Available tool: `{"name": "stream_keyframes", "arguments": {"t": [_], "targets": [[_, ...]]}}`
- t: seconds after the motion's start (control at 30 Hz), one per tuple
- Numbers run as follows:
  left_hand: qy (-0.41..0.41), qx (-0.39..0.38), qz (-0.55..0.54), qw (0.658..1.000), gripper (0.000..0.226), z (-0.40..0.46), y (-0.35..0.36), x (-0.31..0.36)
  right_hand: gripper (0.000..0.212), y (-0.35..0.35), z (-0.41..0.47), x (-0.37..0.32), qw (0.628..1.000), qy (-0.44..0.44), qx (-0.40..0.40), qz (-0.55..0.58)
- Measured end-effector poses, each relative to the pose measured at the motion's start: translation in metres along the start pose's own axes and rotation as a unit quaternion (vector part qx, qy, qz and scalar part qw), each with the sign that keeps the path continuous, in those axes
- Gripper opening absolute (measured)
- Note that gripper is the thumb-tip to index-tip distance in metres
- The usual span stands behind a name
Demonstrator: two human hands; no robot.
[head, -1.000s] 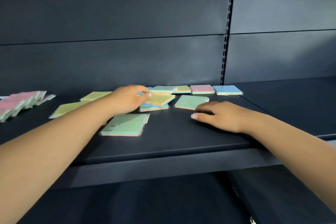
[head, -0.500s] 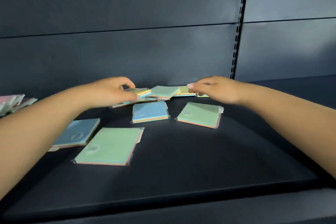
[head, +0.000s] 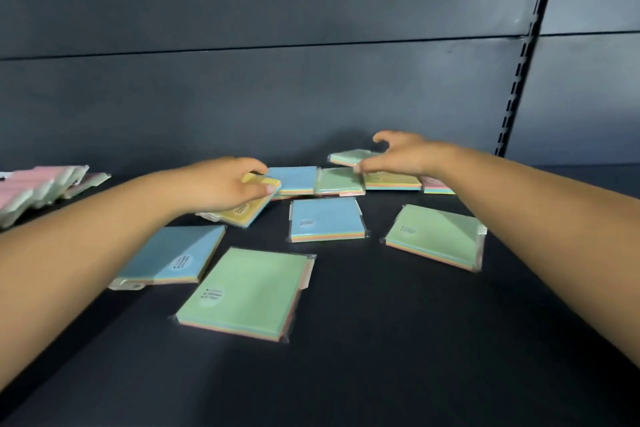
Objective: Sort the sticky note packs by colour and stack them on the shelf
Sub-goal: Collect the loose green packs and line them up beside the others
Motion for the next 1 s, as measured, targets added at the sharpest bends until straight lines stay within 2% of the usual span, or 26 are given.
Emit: {"name": "stream_keyframes", "arguments": {"t": [0.07, 0.17, 0.27, 0.33, 0.43, 0.57, 0.6, 0.73, 0.87, 0.93, 1.0], "targets": [[0.054, 0.026, 0.002, 0.998, 0.042, 0.008, -0.007, 0.017, 0.066, -0.014, 0.000, 0.009, 1.000, 0.015, 0.012, 0.022], [0.111, 0.007, -0.001, 0.994, 0.041, 0.025, 0.001, 0.044, 0.046, -0.019, -0.002, 0.019, 0.999, 0.025, 0.011, 0.041], [0.142, -0.026, 0.027, 0.989, 0.049, 0.049, 0.017, 0.066, 0.047, -0.029, -0.002, 0.026, 0.995, 0.034, 0.038, 0.086], [0.150, -0.033, 0.040, 0.987, 0.054, 0.063, 0.023, 0.074, 0.051, -0.033, -0.005, 0.030, 0.990, 0.047, 0.024, 0.129], [0.147, -0.030, 0.081, 0.985, 0.062, 0.079, 0.026, 0.079, 0.031, -0.035, -0.013, 0.035, 0.982, 0.060, -0.011, 0.178], [0.150, -0.015, 0.137, 0.979, 0.051, 0.087, 0.026, 0.079, 0.030, -0.038, -0.020, 0.042, 0.979, 0.060, -0.011, 0.194], [0.157, -0.010, 0.129, 0.979, 0.049, 0.087, 0.024, 0.079, 0.030, -0.038, -0.021, 0.043, 0.978, 0.061, -0.010, 0.198], [0.130, 0.014, -0.029, 0.991, 0.052, 0.088, 0.001, 0.069, 0.027, -0.040, -0.023, 0.046, 0.972, 0.067, 0.011, 0.225], [0.156, -0.084, -0.014, 0.984, 0.045, 0.075, 0.015, 0.067, 0.032, -0.040, -0.022, 0.050, 0.961, 0.079, 0.030, 0.263], [0.149, -0.082, -0.052, 0.984, 0.049, 0.068, 0.013, 0.065, 0.036, -0.035, -0.020, 0.046, 0.959, 0.078, 0.029, 0.269], [0.107, -0.061, -0.100, 0.987, 0.055, 0.066, 0.005, 0.044, 0.042, -0.023, -0.014, 0.040, 0.966, 0.072, 0.016, 0.250]]}}
Point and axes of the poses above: each hand's wrist, its own z-axis towards the middle knuckle, its own y-axis out of the palm, x = y × z, the point moved 7 cm from there along z, towards the middle knuckle, and after that the axes turned 7 degrees about z, right-handed, at the moved point
